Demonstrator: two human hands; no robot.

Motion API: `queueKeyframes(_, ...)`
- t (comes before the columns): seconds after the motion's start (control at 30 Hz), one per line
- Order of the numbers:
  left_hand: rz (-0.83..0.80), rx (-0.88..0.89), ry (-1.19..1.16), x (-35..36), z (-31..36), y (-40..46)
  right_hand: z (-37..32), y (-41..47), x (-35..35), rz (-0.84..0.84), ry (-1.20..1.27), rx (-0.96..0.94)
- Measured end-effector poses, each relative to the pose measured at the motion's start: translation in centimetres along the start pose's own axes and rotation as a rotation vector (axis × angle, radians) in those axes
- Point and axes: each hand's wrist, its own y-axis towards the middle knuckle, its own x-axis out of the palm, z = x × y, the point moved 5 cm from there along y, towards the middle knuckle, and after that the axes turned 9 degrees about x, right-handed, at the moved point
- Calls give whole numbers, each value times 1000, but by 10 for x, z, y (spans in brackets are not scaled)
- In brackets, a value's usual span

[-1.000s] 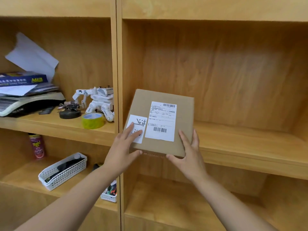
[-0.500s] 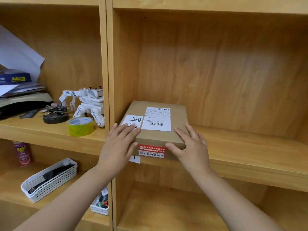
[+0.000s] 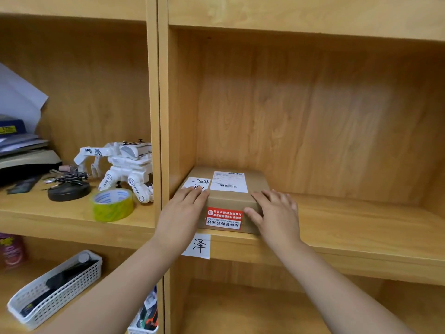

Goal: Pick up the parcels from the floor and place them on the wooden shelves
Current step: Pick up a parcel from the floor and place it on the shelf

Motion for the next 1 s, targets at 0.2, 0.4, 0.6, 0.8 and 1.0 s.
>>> queueKeyframes(0.2,-30,2,-19,8,-7,11,-5,8,13,-23,-35,53)
queueKeyframes(0.4,-6,29,-37,10,-8,11,-11,5,14,-29,-65,68)
queueKeyframes(0.6,207,194,-164,3,21,18,-14,-15,8,50,-141,62)
queueKeyframes(0.8,325,387,-435,15,75,24,19,-53,-10,109,-149,185)
queueKeyframes(1.0,257,586,-641,36,153,13,71,-113,-36,101,-262,411)
